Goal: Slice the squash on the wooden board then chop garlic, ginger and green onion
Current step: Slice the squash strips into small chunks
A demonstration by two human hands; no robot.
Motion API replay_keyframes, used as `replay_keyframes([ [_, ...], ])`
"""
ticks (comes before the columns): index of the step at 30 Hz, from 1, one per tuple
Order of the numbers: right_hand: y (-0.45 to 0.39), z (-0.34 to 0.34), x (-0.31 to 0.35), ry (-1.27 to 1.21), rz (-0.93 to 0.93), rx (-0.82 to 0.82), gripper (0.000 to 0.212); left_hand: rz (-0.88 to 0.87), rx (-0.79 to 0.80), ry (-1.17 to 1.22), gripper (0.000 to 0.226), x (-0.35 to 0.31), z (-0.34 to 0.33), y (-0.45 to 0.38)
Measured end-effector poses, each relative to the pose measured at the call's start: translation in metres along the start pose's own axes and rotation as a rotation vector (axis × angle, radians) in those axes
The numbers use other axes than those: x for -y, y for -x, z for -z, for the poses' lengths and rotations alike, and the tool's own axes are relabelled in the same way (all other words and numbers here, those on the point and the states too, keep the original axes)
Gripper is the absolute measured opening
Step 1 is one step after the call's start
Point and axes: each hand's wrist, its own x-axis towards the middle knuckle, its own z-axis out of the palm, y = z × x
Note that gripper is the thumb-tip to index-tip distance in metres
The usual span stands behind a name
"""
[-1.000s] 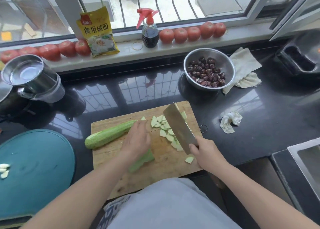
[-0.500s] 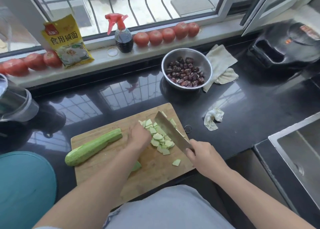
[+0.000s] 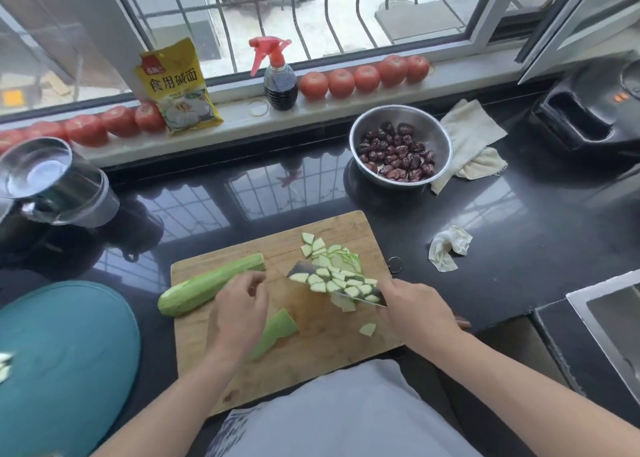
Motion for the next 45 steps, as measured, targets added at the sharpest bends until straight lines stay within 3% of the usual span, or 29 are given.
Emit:
replay_keyframes([
  [2, 0.009, -0.009, 0.011, -0.154, -0.078, 0.016, 0.020, -0.084, 0.077, -0.185, 0.021, 0.026, -0.010, 0.026],
  [5, 0.021, -0.016, 0.035, -0.361, -0.173, 0.042, 0.031, -0.089, 0.259, -0.399, 0.047, 0.052, -0.022, 0.049],
  [7, 0.026, -0.016, 0.047, -0.400, -0.184, 0.067, 0.032, -0.086, 0.279, -0.420, 0.043, 0.051, -0.028, 0.053],
  [11, 0.025, -0.014, 0.060, -0.391, -0.200, 0.127, 0.029, -0.185, 0.278, -0.433, 0.030, 0.027, -0.041, 0.047],
  [15, 0.026, -0.016, 0.064, -0.376, -0.188, 0.119, 0.027, -0.342, 0.279, -0.478, 0.039, 0.016, -0.043, 0.043],
  [19, 0.032, -0.018, 0.067, -0.242, -0.124, 0.139, 0.022, -0.650, 0.270, -0.512, 0.050, 0.022, -0.041, 0.044],
  [21, 0.034, -0.018, 0.070, -0.189, -0.101, 0.162, 0.019, -0.724, 0.264, -0.533, 0.053, 0.021, -0.039, 0.043],
  [31, 0.034, -0.012, 0.075, -0.088, -0.071, 0.200, 0.013, -0.605, 0.345, -0.554, 0.060, 0.002, -0.028, 0.048],
  [45, 0.045, -0.028, 0.070, -0.165, -0.155, 0.265, 0.022, -0.671, 0.393, -0.637, 0.057, -0.002, -0.027, 0.046],
])
